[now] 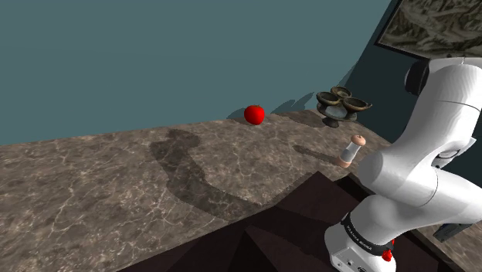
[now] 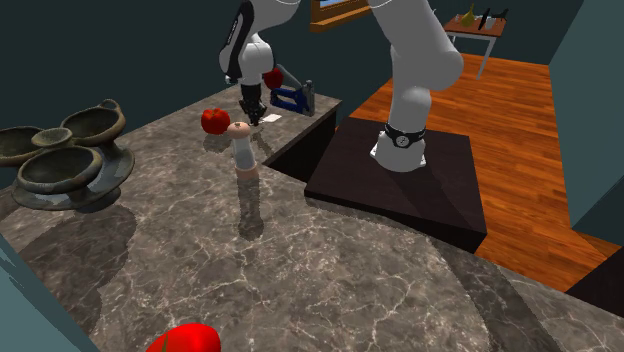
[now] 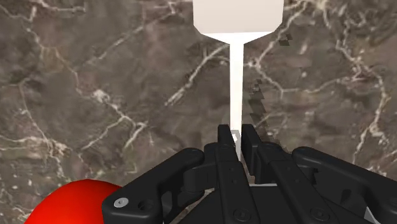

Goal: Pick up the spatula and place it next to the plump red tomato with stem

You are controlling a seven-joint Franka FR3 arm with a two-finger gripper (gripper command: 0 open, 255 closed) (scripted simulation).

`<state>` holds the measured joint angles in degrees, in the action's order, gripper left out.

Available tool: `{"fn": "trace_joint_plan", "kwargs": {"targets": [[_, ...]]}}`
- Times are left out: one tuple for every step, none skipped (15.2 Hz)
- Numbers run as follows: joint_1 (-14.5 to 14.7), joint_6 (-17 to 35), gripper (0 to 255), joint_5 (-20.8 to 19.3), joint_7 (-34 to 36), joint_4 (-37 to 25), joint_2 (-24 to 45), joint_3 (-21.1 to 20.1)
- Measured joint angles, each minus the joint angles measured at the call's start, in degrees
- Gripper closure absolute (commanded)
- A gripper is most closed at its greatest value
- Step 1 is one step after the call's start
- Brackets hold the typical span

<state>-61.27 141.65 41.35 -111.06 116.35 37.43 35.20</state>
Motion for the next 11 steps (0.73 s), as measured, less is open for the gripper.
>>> {"fn": "trace_joint_plan", "kwargs": {"targets": [[-0.2, 0.3, 255, 0.3, -0.2, -0.1, 0.3, -0.3], [-0.3, 0.4, 255, 0.5, -0.3, -0.1, 0.5, -0.4], [-0.4, 0.4, 255, 0.6, -0.4, -0.2, 0.6, -0.5], [-0.4, 0.5, 255, 0.6, -0.4, -0.2, 0.7, -0.6], [-0.4, 0.5, 255, 0.6, -0.4, -0.2, 0.7, -0.6], [-0.4, 0.5, 255, 0.6, -0.4, -0.2, 0.8, -0.6], [-0.5, 0.5, 255, 0.7, -0.4, -0.3, 0.8, -0.6], [-0.5, 0.5, 0, 0.7, -0.4, -0.3, 0.8, -0.6], [-0.5, 0.5, 0, 0.7, -0.4, -0.3, 0.8, -0.6], [-0.5, 0.5, 0, 0.7, -0.4, -0.3, 0.8, -0.6], [-0.5, 0.5, 0, 0.7, -0.4, -0.3, 0.8, -0.6]]}}
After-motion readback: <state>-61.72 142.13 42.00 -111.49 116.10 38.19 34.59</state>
